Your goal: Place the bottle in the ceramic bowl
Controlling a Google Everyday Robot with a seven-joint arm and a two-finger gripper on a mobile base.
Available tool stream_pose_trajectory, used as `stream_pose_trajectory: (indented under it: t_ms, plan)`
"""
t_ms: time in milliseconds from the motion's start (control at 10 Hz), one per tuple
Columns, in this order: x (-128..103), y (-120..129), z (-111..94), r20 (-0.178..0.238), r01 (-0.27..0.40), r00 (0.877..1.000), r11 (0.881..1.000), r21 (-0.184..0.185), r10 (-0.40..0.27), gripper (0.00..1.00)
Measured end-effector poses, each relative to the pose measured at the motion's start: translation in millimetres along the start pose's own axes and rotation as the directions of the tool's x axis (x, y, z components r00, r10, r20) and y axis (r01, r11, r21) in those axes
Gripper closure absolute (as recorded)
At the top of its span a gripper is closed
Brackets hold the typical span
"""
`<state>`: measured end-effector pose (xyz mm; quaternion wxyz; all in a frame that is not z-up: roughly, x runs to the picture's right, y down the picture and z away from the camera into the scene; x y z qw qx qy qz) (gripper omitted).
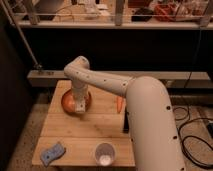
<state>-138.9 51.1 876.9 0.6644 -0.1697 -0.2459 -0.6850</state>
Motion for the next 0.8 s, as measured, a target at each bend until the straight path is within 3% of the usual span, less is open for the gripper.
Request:
stream_pose_trajectory:
  t_ms: [600,700,800]
  plan:
    - [-1.0,0.1,-1.0,-0.001,0.013,1.000,1.000,-0.001,-0.013,0.49]
    - [-0.8,0.6,-1.6,-0.001,0.013,1.000,1.000,0.000,-0.013,0.46]
    - [-0.7,6.1,-2.6,-0.001,0.011,1.000,1.000,-0.001,-0.011,0.35]
